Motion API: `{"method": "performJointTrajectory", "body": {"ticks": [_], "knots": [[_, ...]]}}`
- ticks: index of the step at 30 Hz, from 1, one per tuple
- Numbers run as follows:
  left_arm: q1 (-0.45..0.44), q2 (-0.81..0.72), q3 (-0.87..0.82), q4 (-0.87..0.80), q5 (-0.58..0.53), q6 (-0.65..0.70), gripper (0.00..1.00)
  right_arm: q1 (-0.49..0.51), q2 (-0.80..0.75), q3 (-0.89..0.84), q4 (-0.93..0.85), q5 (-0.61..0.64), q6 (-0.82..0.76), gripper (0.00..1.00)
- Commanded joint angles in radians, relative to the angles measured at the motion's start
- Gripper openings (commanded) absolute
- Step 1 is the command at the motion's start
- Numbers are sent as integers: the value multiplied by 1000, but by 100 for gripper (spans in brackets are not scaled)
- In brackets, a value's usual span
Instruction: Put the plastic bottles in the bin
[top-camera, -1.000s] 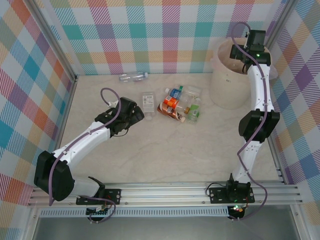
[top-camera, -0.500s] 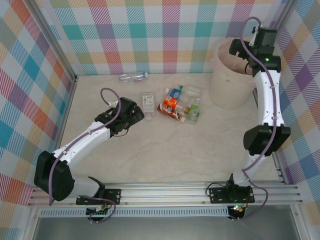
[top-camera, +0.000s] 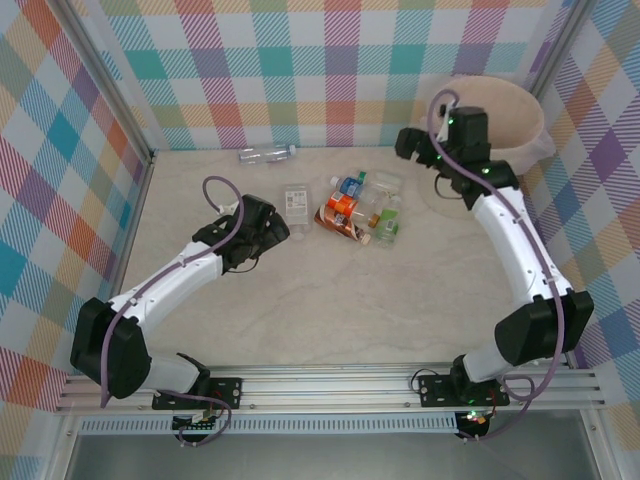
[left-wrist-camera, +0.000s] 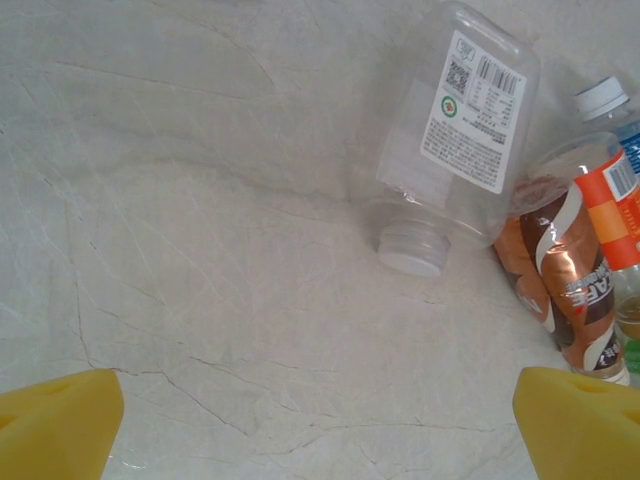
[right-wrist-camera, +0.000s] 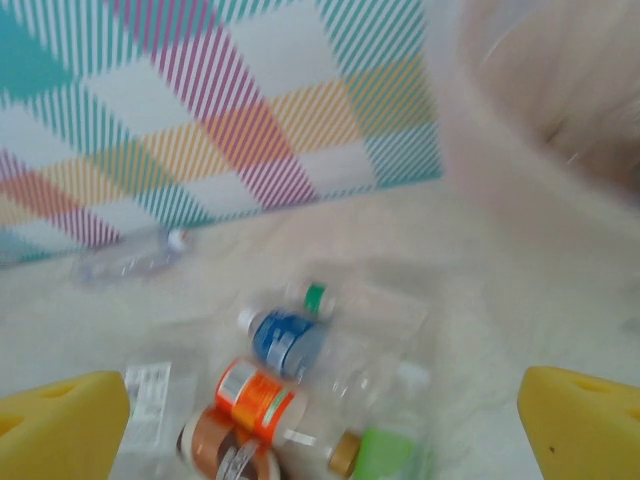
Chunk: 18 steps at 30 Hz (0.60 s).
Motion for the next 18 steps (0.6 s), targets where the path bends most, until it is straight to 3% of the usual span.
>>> {"method": "performJointTrajectory", "body": {"ticks": [1, 10, 15, 18], "knots": [[15, 12, 0, -4, 16, -14, 100, 57, -41, -127, 82, 3, 89, 100], [15, 10, 0, -17, 11, -19, 100, 124, 27, -347, 70, 92, 163, 100], [15, 22, 3, -18, 15, -25, 100, 133, 148, -328, 42, 28, 139, 99], [15, 33, 8, -18, 22, -30, 100, 159, 233, -280, -21, 79, 143, 96]]}}
